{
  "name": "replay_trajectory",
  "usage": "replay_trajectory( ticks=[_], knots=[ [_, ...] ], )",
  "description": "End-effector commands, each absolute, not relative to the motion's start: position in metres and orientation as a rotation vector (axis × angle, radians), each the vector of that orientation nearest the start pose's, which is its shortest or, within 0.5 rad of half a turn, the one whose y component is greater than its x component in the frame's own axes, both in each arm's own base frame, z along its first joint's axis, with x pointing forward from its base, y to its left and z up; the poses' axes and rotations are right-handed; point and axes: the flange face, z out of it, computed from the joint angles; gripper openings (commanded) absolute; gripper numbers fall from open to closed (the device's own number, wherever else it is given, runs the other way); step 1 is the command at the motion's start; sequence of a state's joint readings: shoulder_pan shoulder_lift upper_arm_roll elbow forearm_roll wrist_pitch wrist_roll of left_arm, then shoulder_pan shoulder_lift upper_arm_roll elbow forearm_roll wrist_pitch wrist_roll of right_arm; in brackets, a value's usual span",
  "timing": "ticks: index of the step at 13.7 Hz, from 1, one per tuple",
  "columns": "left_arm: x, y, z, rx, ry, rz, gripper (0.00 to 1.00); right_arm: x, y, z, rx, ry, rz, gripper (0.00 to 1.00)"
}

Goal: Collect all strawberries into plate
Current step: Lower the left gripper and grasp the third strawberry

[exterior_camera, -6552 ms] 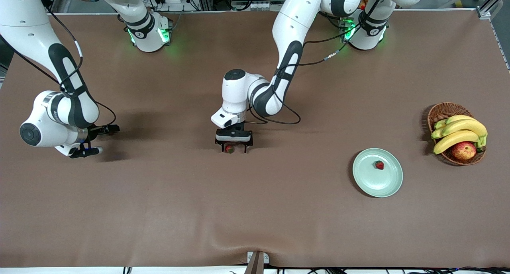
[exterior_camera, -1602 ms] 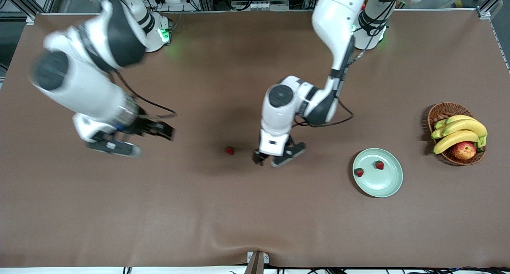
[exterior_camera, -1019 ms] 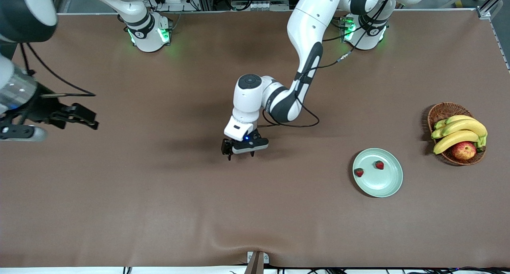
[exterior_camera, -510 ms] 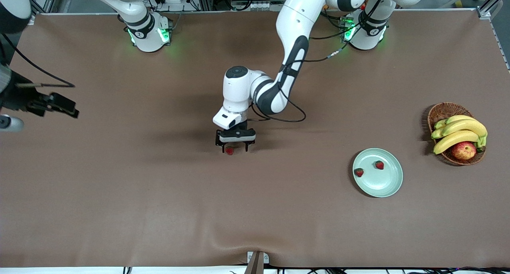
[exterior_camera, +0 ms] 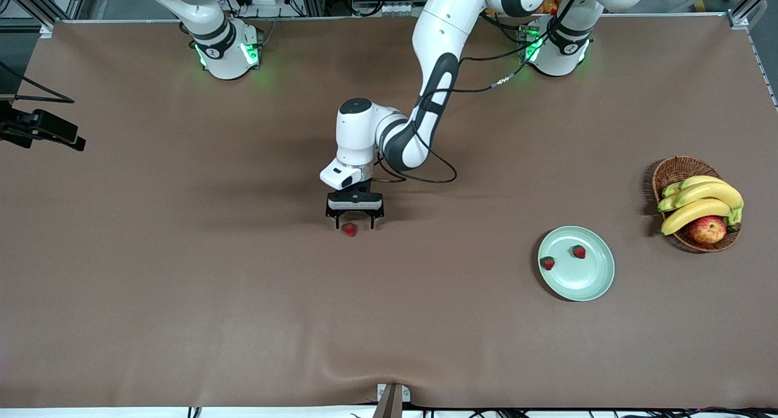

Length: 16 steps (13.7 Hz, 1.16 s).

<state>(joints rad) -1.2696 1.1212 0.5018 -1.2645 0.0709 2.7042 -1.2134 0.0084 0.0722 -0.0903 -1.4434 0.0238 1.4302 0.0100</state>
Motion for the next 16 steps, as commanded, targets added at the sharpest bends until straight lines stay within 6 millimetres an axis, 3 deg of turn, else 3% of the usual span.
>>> replay_trajectory(
  ticks=[1, 6, 7, 11, 12, 16],
  knots=[
    [0.465, -0.631, 0.158, -3.081, 0.004, -1.024, 1.00, 0.549, -0.061, 0.619, -3.122, 0.169, 0.172, 1.00],
    [0.463, -0.629, 0.147, -3.081, -0.023, -1.017, 1.00, 0.547, -0.069, 0.604, -3.115, 0.198, 0.229, 1.00],
    [0.463, -0.630, 0.150, -3.096, -0.044, -1.029, 0.94, 0.546, -0.069, 0.604, -3.114, 0.203, 0.232, 1.00],
    [0.464, -0.630, 0.150, -3.100, -0.063, -1.033, 0.11, 0.546, -0.068, 0.607, -3.117, 0.191, 0.220, 1.00],
    [0.464, -0.630, 0.150, -3.100, -0.063, -1.033, 0.00, 0.546, -0.067, 0.607, -3.121, 0.189, 0.220, 1.00],
    [0.464, -0.630, 0.153, -3.125, -0.199, -1.034, 0.00, 0.546, -0.069, 0.607, -3.122, 0.190, 0.223, 1.00]
  ],
)
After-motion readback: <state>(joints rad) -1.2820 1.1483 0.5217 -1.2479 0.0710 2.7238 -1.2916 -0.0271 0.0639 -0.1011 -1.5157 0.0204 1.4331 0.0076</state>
